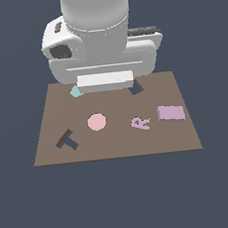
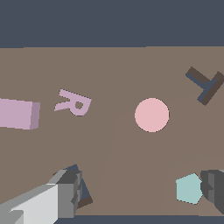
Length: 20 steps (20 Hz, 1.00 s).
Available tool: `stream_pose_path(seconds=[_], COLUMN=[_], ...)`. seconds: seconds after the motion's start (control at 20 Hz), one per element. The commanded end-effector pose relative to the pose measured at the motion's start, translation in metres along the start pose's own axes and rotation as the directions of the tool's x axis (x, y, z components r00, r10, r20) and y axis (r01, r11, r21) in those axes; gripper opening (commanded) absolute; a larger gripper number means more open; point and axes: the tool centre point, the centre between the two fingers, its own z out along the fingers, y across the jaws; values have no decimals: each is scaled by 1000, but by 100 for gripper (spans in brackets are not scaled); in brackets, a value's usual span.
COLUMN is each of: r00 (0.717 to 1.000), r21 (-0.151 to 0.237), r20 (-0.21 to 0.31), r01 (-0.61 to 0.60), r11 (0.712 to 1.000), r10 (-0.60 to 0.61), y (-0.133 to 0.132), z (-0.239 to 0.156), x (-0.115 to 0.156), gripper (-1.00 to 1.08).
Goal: Insert a designated object into the corresponding slot on a board.
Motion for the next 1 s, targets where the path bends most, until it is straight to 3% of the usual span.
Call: stream_pose_path(seconds=[0.0,0.6,0.95], r00=[1000,993,952], r21=[0,-1,-4], r20=[0,-1,-3], r01=[0,121,307], r11=[1000,993,952], r10=[0,-121,-307], y=[0,-11,-30], z=[0,9,22], x=[0,14,33], gripper=[100,100,100])
